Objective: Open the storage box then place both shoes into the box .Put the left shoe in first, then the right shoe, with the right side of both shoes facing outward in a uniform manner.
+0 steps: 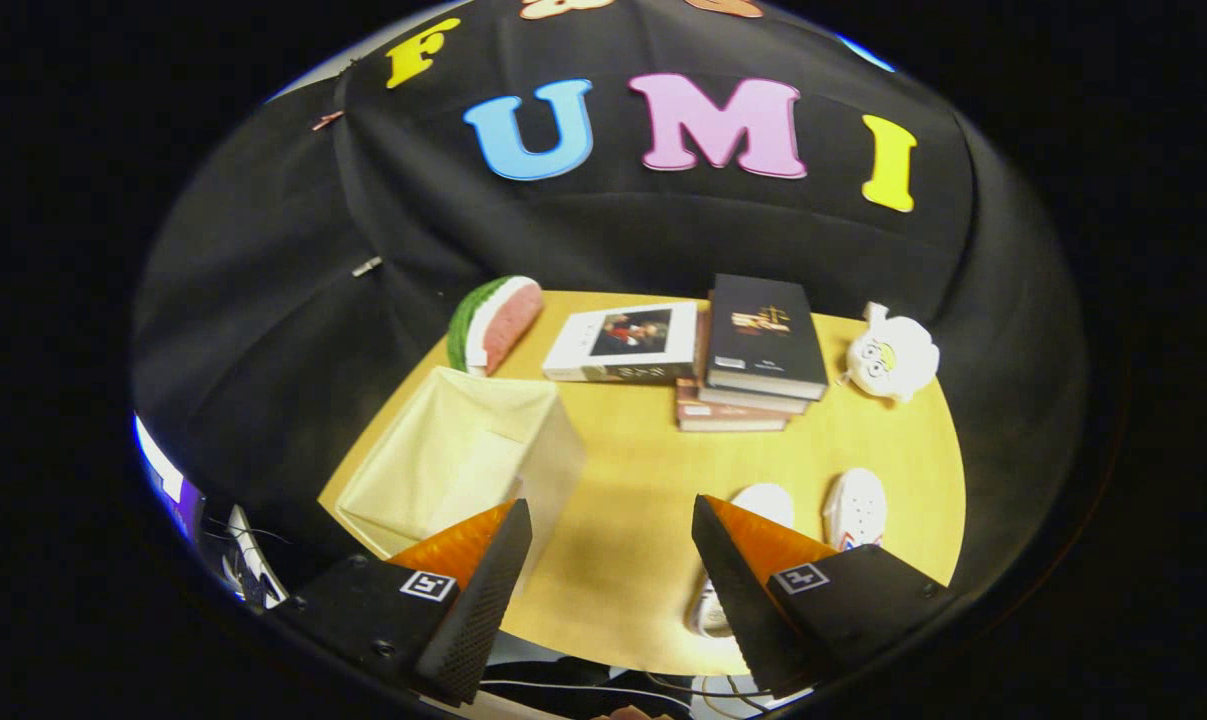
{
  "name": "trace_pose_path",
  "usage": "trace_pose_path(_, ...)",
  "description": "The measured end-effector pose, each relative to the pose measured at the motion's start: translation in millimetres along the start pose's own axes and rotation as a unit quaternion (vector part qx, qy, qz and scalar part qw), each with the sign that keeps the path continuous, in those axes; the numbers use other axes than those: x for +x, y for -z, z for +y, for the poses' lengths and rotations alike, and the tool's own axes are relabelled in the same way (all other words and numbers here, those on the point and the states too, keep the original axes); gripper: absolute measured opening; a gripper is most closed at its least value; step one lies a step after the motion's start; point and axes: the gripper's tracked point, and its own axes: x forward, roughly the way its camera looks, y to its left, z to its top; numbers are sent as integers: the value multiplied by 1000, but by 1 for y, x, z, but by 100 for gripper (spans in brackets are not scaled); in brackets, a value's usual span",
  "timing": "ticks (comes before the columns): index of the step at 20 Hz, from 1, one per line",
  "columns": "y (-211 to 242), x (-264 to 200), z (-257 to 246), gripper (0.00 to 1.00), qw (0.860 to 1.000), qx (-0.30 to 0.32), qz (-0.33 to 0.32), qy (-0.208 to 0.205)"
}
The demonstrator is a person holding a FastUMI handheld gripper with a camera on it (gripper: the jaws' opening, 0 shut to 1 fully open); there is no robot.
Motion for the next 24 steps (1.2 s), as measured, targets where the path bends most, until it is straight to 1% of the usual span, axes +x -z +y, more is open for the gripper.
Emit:
trace_pose_path(2,26,5,-38,98,999,7,20,30)
trace_pose_path(4,55,14,-70,98,997,26,46,52)
trace_pose_path(8,108,40,-112,99,990,74,105,63)
trace_pose_path(11,133,59,-136,99,985,88,133,66)
trace_pose_path(15,151,86,-154,99,979,106,163,57)
trace_pose_path(18,161,109,-162,99,977,98,185,48)
trace_pose_path(20,165,122,-159,99,974,101,197,35)
trace_pose_path(23,167,132,-152,97,971,106,214,8)
trace_pose_path(24,167,134,-150,94,970,110,216,0)
